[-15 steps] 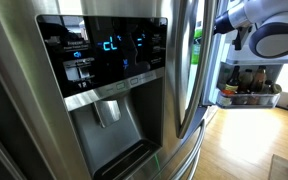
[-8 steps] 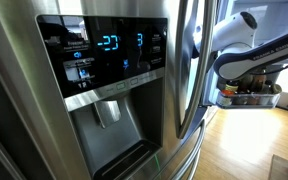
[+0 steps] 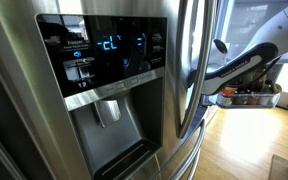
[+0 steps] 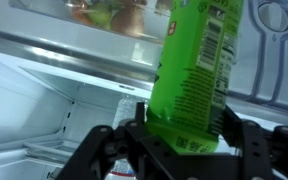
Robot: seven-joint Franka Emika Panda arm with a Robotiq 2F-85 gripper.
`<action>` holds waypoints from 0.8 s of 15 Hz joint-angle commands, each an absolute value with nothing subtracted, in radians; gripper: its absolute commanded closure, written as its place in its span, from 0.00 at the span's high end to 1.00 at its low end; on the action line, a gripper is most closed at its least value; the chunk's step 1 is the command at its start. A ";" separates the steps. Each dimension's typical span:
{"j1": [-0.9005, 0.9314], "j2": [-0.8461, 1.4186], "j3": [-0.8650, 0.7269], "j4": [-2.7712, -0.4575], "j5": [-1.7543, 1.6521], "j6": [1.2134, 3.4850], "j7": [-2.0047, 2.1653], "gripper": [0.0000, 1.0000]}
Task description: Remove the green bottle from the middle fridge door shelf and put it in front of the crisper drawer on the bottom shelf
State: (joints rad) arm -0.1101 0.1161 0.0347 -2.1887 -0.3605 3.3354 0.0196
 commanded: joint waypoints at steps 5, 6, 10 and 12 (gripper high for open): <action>-0.091 0.219 0.006 -2.207 -0.299 3.383 -0.050 0.45; -0.091 0.224 0.002 -2.211 -0.294 3.382 -0.056 0.45; -0.058 0.246 -0.046 -2.221 -0.291 3.393 -0.058 0.45; -0.038 0.256 -0.067 -2.224 -0.291 3.392 -0.056 0.45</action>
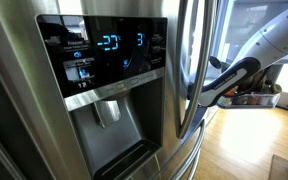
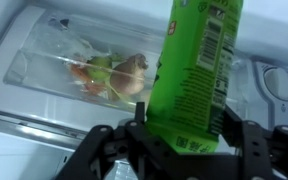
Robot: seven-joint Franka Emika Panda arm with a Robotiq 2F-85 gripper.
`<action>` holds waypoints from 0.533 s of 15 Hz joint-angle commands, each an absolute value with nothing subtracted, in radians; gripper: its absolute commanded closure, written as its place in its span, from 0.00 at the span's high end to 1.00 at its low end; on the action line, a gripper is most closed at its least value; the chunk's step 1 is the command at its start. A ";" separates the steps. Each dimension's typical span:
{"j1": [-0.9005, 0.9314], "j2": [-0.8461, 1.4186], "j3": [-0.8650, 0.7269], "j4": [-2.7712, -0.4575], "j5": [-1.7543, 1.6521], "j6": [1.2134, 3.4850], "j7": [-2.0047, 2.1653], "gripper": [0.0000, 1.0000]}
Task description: Remove the green bottle from the middle fridge door shelf and put it in front of the crisper drawer on the bottom shelf
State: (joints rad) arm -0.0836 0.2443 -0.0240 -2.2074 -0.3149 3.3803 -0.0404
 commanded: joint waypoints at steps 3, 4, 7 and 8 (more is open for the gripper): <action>0.001 0.261 -0.109 -2.227 -0.286 3.393 -0.056 0.94; 0.016 0.256 -0.128 -2.229 -0.283 3.392 -0.057 0.98; 0.054 0.236 -0.175 -2.233 -0.282 3.387 -0.058 1.00; 0.061 0.228 -0.185 -2.235 -0.283 3.383 -0.054 1.00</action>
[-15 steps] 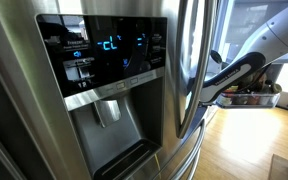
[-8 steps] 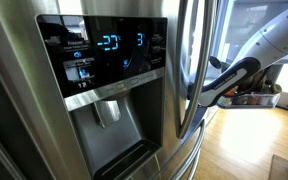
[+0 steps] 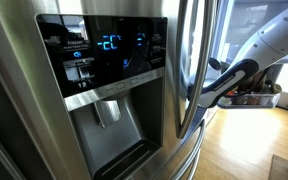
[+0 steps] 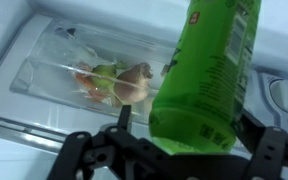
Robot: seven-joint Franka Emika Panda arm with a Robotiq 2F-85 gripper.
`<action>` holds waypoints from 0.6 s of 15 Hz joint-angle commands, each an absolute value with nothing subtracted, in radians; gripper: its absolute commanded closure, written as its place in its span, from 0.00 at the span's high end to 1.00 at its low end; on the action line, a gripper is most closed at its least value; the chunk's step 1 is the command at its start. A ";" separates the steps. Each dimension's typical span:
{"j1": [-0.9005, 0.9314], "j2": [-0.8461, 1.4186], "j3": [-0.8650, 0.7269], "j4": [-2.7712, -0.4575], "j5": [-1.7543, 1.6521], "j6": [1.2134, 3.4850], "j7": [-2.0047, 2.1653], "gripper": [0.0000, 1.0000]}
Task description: Remove the green bottle from the middle fridge door shelf and put it in front of the crisper drawer on the bottom shelf
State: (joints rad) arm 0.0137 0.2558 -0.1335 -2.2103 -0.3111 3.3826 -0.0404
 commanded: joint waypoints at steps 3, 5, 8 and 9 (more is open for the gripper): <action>0.093 0.220 -0.224 -2.235 -0.287 3.376 -0.057 1.00; 0.110 0.221 -0.241 -2.234 -0.290 3.377 -0.055 1.00; 0.120 0.222 -0.238 -2.232 -0.296 3.375 -0.041 1.00; 0.110 0.221 -0.218 -2.234 -0.305 3.373 -0.034 1.00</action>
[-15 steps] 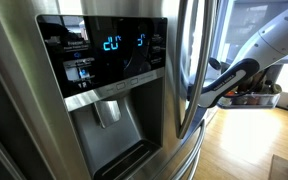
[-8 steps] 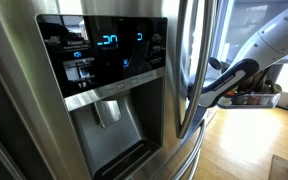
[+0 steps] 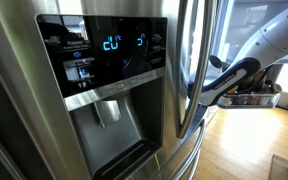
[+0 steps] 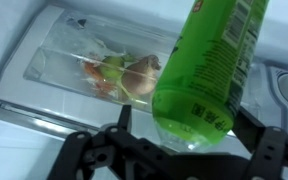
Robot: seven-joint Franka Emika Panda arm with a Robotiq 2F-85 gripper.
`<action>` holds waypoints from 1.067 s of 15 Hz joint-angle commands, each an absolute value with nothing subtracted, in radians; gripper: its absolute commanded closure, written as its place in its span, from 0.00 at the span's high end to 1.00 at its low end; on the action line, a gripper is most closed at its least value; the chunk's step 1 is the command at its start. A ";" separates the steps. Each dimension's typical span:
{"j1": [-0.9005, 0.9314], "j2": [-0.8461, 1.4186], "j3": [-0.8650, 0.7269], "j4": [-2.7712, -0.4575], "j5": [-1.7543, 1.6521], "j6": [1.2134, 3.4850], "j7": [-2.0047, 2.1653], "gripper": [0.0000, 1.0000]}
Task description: Remove the green bottle from the middle fridge door shelf and put it in front of the crisper drawer on the bottom shelf
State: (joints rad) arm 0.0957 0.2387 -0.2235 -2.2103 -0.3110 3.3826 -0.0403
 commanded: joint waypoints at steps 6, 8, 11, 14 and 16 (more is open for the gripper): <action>0.049 0.186 -0.092 -2.248 -0.253 3.284 -0.087 1.00; 0.081 0.166 -0.135 -2.249 -0.291 3.225 -0.049 1.00; 0.103 0.132 -0.181 -2.247 -0.308 3.142 -0.043 1.00; 0.106 0.086 -0.205 -2.247 -0.333 3.071 -0.033 1.00; 0.102 0.062 -0.200 -2.245 -0.330 3.039 -0.032 1.00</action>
State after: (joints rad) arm 0.0895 0.1254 -0.1885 -2.2113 -0.3085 3.1004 -0.0476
